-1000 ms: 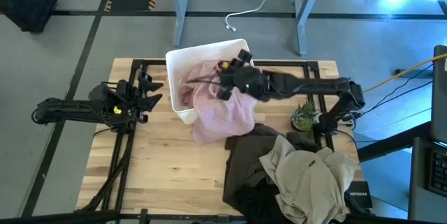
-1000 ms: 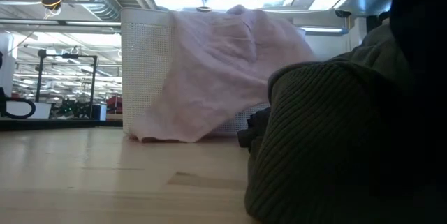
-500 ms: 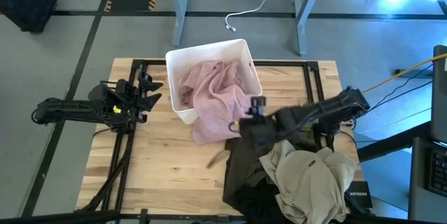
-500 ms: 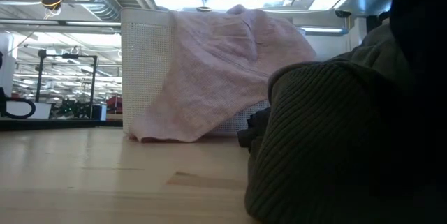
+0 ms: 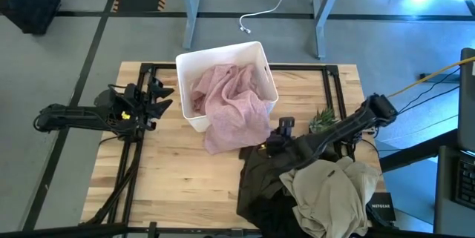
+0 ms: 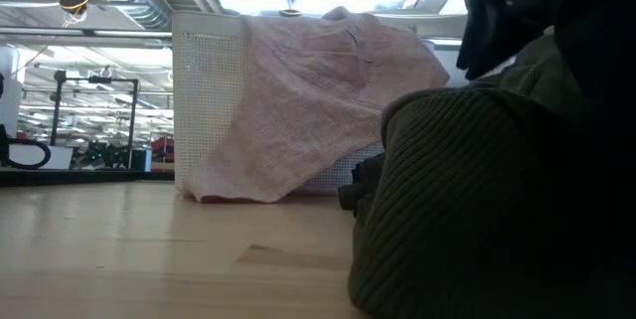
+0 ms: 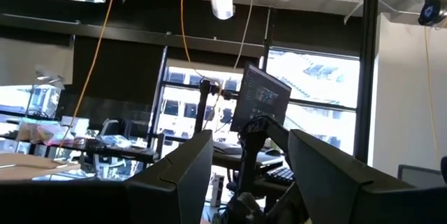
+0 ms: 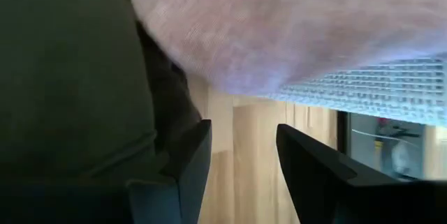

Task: Sort clothes
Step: Put the pink polo shirt into the white laundry bin, then put the gray shorts into the white laundry bin

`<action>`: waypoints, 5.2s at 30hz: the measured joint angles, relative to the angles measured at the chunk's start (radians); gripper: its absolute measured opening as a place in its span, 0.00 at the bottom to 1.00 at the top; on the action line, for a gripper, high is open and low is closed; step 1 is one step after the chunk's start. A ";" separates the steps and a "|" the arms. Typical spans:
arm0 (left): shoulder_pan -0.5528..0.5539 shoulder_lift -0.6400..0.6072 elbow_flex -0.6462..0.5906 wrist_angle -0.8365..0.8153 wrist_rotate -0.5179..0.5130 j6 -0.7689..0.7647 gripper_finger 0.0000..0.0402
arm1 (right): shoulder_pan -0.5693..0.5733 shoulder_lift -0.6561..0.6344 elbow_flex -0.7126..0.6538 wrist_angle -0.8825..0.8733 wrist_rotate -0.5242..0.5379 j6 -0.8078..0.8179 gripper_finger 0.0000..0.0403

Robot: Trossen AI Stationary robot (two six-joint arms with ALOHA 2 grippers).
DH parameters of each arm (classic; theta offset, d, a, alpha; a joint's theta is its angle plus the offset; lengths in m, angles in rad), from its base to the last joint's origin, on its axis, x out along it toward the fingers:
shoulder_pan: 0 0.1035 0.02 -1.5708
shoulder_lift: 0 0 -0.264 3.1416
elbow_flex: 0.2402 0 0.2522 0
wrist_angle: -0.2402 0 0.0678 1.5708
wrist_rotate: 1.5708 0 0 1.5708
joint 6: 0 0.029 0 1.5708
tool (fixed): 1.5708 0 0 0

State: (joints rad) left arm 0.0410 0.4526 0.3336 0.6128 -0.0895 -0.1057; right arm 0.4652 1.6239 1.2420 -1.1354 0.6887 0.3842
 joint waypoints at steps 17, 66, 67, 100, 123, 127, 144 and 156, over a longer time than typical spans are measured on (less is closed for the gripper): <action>0.000 0.001 0.000 -0.002 0.000 0.000 0.46 | -0.146 -0.406 -0.416 0.730 -0.177 0.109 0.44; 0.000 0.002 0.000 0.008 0.000 0.009 0.46 | -0.722 -0.148 0.169 1.263 -0.320 -0.597 0.22; 0.000 0.002 0.000 0.006 0.000 0.008 0.46 | -0.721 -0.147 0.169 1.261 -0.322 -0.597 0.26; 0.000 0.000 0.000 -0.137 -0.057 0.091 0.46 | -0.491 -0.203 0.494 0.415 -0.294 -0.520 0.61; 0.000 0.001 0.000 -0.169 -0.056 0.087 0.46 | -0.181 -0.197 -0.213 0.418 -0.094 -0.231 0.61; 0.000 0.001 0.000 -0.187 -0.056 0.087 0.46 | -0.225 -0.197 -0.281 0.683 -0.096 -0.286 0.61; 0.000 0.000 0.000 -0.245 -0.056 0.087 0.46 | -0.483 -0.183 -0.295 1.769 -0.191 -0.511 0.61; 0.000 0.001 0.000 -0.273 -0.056 0.087 0.46 | -0.401 -0.228 0.026 0.689 -0.039 -0.511 0.61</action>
State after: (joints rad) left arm 0.0410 0.4538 0.3336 0.3396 -0.1455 -0.0186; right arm 0.0642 1.3964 1.2684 -0.4465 0.6496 -0.1269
